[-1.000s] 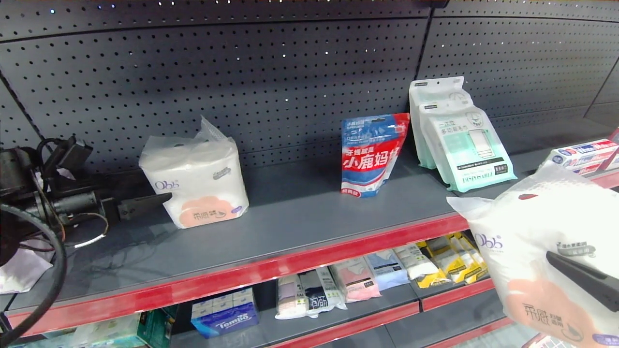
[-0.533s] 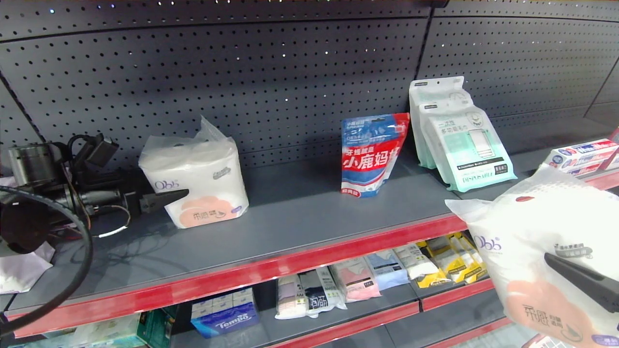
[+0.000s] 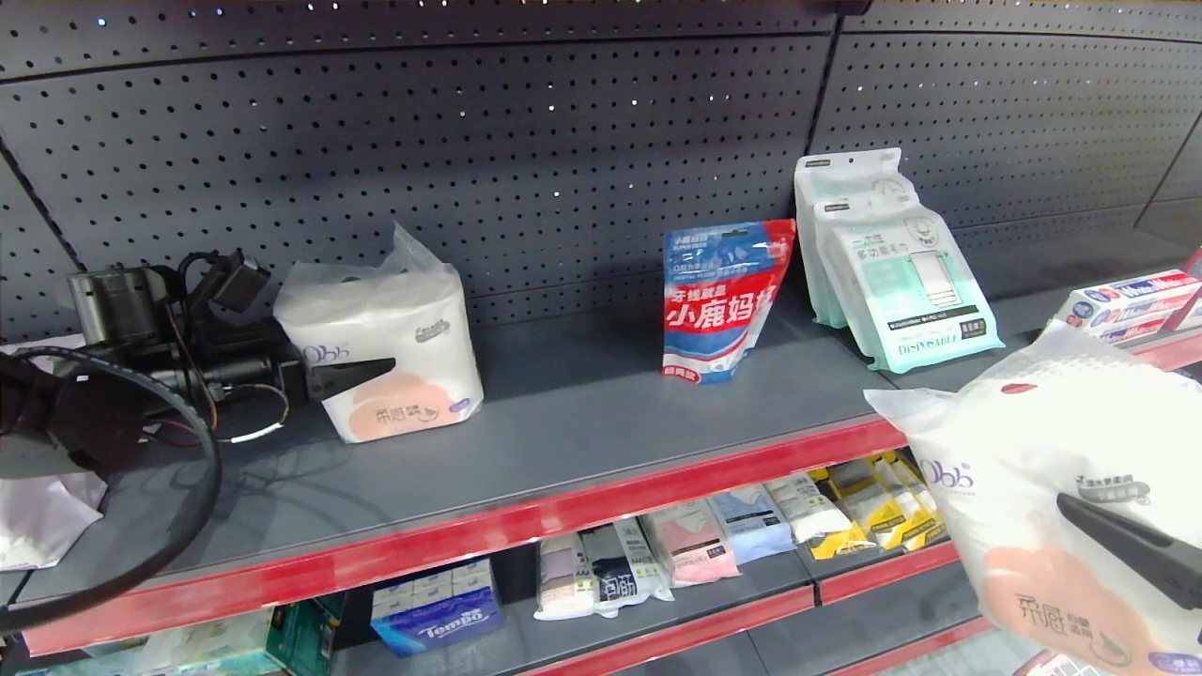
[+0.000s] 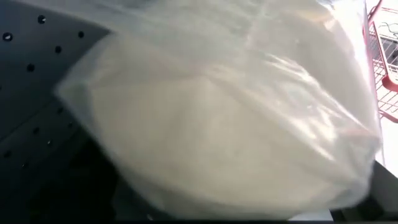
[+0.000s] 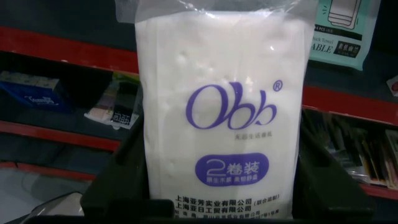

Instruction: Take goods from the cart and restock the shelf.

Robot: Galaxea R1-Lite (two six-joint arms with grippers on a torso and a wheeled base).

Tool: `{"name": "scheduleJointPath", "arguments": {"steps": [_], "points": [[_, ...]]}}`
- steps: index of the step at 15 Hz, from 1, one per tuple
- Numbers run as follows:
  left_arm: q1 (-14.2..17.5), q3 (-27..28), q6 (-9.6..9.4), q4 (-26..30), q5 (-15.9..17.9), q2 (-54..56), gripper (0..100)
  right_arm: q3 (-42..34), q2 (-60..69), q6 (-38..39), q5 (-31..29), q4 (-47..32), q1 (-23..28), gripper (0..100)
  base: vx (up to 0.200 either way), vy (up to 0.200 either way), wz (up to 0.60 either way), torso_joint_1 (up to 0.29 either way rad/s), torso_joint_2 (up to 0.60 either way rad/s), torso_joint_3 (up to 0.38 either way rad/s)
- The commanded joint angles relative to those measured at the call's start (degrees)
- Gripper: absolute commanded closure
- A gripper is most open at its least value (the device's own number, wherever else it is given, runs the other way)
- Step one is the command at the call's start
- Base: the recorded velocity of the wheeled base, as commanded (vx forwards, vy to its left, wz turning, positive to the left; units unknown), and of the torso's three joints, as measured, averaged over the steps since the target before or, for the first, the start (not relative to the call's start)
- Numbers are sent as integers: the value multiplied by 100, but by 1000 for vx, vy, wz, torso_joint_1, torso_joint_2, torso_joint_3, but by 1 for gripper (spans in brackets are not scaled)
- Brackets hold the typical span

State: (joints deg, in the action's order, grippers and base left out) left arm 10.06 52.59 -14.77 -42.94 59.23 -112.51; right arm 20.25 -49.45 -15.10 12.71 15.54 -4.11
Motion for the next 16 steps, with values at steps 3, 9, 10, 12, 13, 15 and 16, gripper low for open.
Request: {"name": "scheduleJointPath", "arguments": {"steps": [3, 9, 10, 12, 13, 15, 16], "points": [[-171, 120, 1, -4, -70, -175, 0, 32, -21, -1, -6, 1, -2, 100, 0, 0, 0, 0, 0, 0], [-267, 120, 1, -4, -79, -175, 100, 32, -21, -1, -50, 1, -2, 100, 0, 0, 0, 0, 0, 0], [-267, 120, 1, -13, -79, -175, 100, 32, -21, -1, -50, 1, -2, 100, 0, 0, 0, 0, 0, 0], [-267, 85, -8, -13, -87, -166, 100, 23, -21, -1, -50, 1, -2, 100, 0, 0, 0, 0, 0, 0], [-276, 41, -17, -13, -87, -140, 100, 23, -21, 7, -50, 1, -2, 100, 0, 0, 0, 0, 0, 0], [-276, -179, -43, -13, -87, -8, 100, 32, -21, -1, -50, 1, -2, 100, 0, 0, 0, 0, 0, 0], [-303, -372, 1, -4, -87, 194, 100, 32, -21, -1, -50, 1, -2, 100, 0, 0, 0, 0, 0, 0]]}}
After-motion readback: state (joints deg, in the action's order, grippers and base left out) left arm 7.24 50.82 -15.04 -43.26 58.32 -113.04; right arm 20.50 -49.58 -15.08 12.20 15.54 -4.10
